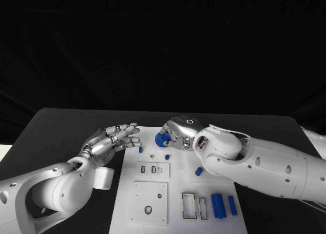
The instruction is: Assemble the parts on the task board
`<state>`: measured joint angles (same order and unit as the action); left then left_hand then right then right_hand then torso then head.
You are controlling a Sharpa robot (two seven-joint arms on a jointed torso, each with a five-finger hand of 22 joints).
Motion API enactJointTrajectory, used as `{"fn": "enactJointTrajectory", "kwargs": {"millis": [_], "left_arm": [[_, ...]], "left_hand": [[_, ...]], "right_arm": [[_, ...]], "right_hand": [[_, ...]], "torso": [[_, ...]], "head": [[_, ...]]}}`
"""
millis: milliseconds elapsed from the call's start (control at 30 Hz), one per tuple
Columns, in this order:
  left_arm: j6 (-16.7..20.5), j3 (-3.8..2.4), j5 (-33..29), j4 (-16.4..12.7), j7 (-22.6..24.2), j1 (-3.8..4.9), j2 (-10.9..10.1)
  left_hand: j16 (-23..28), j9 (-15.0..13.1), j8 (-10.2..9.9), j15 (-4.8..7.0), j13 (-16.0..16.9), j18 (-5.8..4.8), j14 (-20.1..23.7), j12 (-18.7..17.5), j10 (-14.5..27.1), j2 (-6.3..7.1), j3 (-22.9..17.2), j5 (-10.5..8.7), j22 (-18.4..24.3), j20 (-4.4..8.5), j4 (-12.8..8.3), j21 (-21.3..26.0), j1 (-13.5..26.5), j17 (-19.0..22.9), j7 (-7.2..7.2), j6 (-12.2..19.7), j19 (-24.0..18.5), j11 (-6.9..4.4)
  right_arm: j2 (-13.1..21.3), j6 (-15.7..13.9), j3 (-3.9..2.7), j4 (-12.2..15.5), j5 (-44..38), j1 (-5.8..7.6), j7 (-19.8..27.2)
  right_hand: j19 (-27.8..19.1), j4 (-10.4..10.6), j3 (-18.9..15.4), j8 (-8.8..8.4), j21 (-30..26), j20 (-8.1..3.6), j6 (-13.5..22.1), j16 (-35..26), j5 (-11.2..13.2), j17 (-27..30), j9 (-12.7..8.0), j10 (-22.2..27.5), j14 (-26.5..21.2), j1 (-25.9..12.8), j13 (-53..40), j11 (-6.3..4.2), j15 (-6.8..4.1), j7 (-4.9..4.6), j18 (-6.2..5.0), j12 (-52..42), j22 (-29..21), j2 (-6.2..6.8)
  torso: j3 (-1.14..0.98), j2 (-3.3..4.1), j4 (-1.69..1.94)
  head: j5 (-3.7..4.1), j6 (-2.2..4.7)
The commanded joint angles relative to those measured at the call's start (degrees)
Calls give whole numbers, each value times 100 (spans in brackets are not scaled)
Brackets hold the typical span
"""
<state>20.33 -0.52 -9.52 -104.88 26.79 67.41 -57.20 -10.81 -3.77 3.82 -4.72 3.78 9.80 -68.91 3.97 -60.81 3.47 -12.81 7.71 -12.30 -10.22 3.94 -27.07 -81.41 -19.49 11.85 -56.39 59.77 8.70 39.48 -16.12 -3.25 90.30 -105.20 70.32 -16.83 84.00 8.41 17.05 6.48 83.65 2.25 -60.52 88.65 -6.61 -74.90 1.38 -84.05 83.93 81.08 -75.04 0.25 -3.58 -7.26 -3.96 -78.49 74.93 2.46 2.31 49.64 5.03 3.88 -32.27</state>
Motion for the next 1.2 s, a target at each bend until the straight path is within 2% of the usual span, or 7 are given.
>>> {"fn": "enactJointTrajectory", "kwargs": {"millis": [33,367,600,800,1033,1100,1200], "left_arm": [[-116,-4,1,-3,27,6,11],[-88,-4,1,7,28,6,13],[-79,-4,0,4,30,6,8],[-76,-4,-1,3,28,6,5],[-69,-4,-1,-5,30,7,-1],[-66,-4,-1,-5,31,7,-4],[-62,-4,-1,-8,33,7,-6]], "left_hand": [[37,9,-18,5,-7,49,49,-33,42,7,2,-26,-10,7,-28,-29,-42,-6,0,40,-45,-8],[41,8,-18,3,-6,48,51,-33,43,8,-1,-27,-11,6,-31,-31,-40,-8,1,41,-48,-7],[41,8,-18,3,-6,48,51,-33,43,8,-1,-27,-11,6,-31,-31,-40,-8,1,41,-48,-7],[45,8,-18,1,-7,47,53,-33,47,10,-2,-28,-12,5,-32,-33,-34,-10,5,44,-51,-5],[45,8,-18,1,-7,47,53,-33,47,10,-2,-28,-12,5,-32,-33,-34,-10,5,44,-51,-5],[45,8,-18,1,-7,47,53,-33,47,10,-2,-28,-12,5,-32,-33,-34,-10,5,44,-51,-5],[53,9,-20,-2,-7,46,55,-34,53,16,-4,-30,-14,3,-36,-37,-25,-14,12,50,-58,-1]], "right_arm": [[-33,256,6,-36,-136,-4,-82],[-48,308,18,-68,-154,-22,-97],[-44,208,19,-110,-160,-27,-128],[-42,160,19,-112,-157,-27,-135],[-41,207,19,-130,-87,-27,-139],[-39,282,19,-137,-29,-26,-142],[-43,439,20,-163,85,-25,-155]], "right_hand": [[68,61,82,144,15,-14,-573,11,14,-1280,434,-88,557,-93,-654,-15,-33,252,115,45,135,-33],[51,165,-16,85,-6,9,-520,-3,288,-1259,425,-63,552,-419,-632,20,-4,214,108,108,99,133],[31,370,-174,-240,-30,95,-31,-4,377,-1260,299,80,551,-726,-466,172,120,25,104,389,58,371],[28,443,-219,-270,-34,135,1,-3,380,-1262,289,103,552,-788,-447,199,152,4,101,427,53,443],[28,833,-590,-282,-33,197,113,5,369,-1279,272,117,555,-1259,-446,241,192,-22,98,453,58,482],[34,830,-763,-283,-26,202,120,11,257,-1291,273,111,558,-1562,-458,241,201,-29,100,441,72,425],[39,828,-1179,-280,-20,202,130,22,-335,-1310,275,103,562,-2121,-482,237,203,-32,102,418,85,319]], "torso": [[-2,-1,-7],[-5,-3,-5],[2,-4,-10],[1,-3,-7],[2,-4,-11],[1,-2,-11],[0,-1,-9]], "head": [[-5,-8],[-9,-25],[-18,-30],[-8,-26],[-2,-21],[3,-19],[3,-24]]}}
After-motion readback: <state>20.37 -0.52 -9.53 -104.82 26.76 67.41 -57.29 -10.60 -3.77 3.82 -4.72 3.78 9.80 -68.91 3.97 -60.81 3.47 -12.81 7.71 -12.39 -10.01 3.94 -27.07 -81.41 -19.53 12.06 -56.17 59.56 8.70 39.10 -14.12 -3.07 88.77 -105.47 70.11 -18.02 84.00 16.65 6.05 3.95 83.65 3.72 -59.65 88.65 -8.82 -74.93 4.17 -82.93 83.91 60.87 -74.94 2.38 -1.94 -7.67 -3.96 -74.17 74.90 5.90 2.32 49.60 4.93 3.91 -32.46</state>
